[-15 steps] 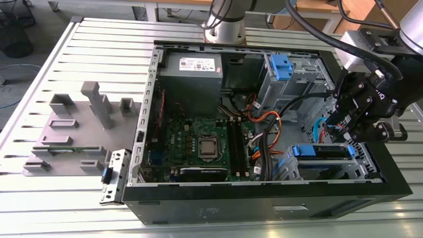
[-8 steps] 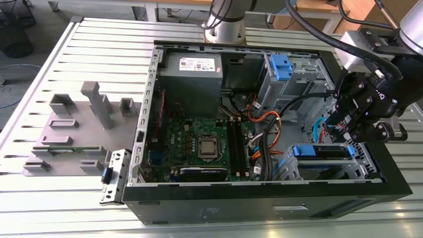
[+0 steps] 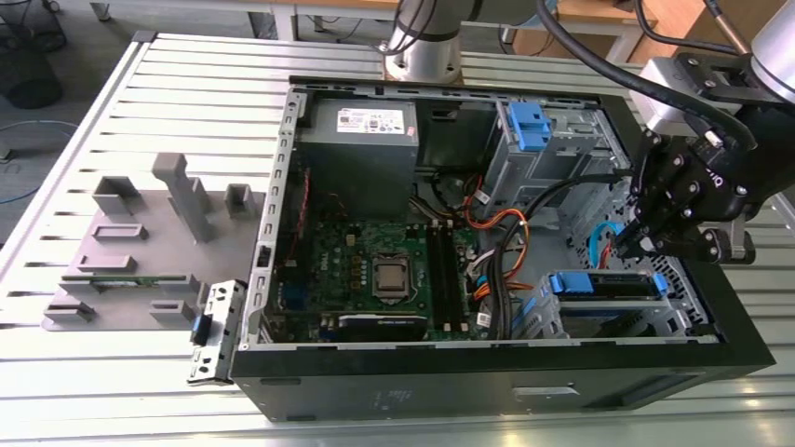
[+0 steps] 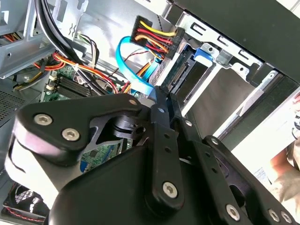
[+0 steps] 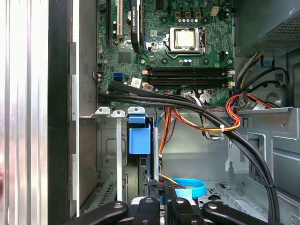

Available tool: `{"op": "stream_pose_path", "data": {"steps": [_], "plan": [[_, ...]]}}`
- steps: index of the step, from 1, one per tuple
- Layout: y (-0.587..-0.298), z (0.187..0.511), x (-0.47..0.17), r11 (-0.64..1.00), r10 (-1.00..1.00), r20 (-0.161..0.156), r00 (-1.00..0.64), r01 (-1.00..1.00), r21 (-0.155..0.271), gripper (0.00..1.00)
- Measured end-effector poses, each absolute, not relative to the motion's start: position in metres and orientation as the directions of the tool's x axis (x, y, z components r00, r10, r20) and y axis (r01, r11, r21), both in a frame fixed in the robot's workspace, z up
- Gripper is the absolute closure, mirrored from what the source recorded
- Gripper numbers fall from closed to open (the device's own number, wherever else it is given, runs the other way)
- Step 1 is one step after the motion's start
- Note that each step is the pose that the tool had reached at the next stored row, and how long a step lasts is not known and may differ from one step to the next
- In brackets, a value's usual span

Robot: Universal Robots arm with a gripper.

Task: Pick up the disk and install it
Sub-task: 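Insert the first disk wire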

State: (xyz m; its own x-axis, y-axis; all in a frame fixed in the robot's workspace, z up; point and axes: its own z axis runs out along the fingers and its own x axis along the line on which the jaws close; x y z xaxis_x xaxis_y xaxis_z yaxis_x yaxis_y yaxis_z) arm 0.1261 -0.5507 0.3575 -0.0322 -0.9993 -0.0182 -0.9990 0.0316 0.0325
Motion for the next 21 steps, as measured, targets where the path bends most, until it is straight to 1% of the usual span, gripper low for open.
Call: {"op": "stream_pose_path", "data": {"steps": [1, 2, 17, 21], "plan": [[-0.5507, 0.3575, 0.1261, 0.032, -0.999, -0.018, -0.032, -0.999, 0.032, 0.83], [-0.5507, 0.3575, 0.1261, 0.032, -0.999, -0.018, -0.032, -0.999, 0.033, 0.84], [-0.5529, 0.357, 0.1245, 0.03, -0.999, -0.017, -0.031, -0.999, 0.032, 0.84], [-0.5533, 0.3549, 0.1222, 0.023, -1.0, -0.017, -0.023, -0.999, 0.024, 0.84]]}}
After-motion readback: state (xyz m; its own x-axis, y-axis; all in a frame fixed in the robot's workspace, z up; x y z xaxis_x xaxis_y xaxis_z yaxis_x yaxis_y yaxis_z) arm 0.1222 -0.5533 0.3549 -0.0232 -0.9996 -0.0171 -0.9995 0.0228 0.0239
